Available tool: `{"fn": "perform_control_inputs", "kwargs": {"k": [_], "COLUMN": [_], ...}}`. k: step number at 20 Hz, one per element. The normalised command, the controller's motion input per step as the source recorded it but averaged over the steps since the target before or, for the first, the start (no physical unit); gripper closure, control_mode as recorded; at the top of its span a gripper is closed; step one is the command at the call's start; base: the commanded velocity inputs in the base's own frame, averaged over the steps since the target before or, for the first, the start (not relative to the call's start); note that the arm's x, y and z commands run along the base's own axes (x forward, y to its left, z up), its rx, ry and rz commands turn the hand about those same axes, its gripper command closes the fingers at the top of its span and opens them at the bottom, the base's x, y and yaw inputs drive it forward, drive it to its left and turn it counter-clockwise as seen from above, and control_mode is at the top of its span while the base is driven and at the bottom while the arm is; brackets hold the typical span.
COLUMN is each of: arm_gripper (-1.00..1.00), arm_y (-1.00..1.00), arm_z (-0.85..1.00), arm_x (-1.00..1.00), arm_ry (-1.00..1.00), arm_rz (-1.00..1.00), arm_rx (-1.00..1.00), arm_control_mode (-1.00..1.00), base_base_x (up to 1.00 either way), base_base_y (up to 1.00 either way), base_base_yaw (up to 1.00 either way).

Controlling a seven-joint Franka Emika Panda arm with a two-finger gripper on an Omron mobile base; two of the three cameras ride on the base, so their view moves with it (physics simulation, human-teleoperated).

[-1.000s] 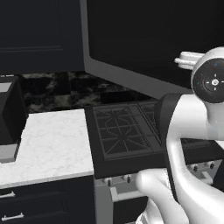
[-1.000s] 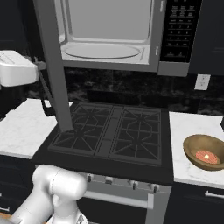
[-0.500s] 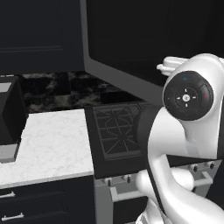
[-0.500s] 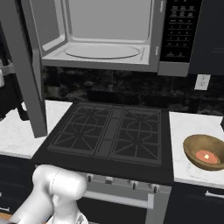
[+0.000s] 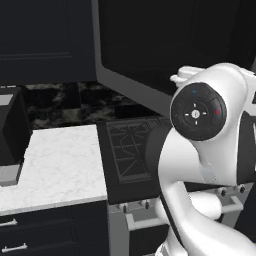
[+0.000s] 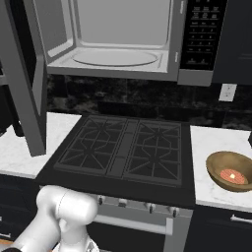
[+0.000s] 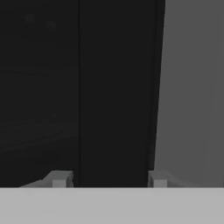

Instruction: Open the microwave, place the bowl with waffle inside the microwave, then close the microwave door and turn it on.

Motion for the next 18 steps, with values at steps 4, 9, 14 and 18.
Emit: {"fn": "perform_control_inputs", "kwargs": {"k": [4, 9, 14, 18], "arm_gripper": [-1.0, -1.0, -1.0, -1.0], "arm_y": [0.28, 0.27, 0.01, -0.1], "arm_z": [-0.11, -0.06, -0.09, -0.11], "arm_x": [0.0, -0.09, -0.6, -0.83], "arm_ry": [-0.04, 0.0, 0.0, 0.0], "arm_rz": [0.0, 0.0, 0.0, 0.0], "arm_rx": [0.0, 0.0, 0.0, 0.0], "arm_control_mode": [-1.0, -1.0, -1.0, -1.0], "base_base_x": [0.0, 0.0, 0.0, 0.0], "base_base_y": [0.0, 0.0, 0.0, 0.0], "base_base_yaw": [0.0, 0.0, 0.0, 0.0]}}
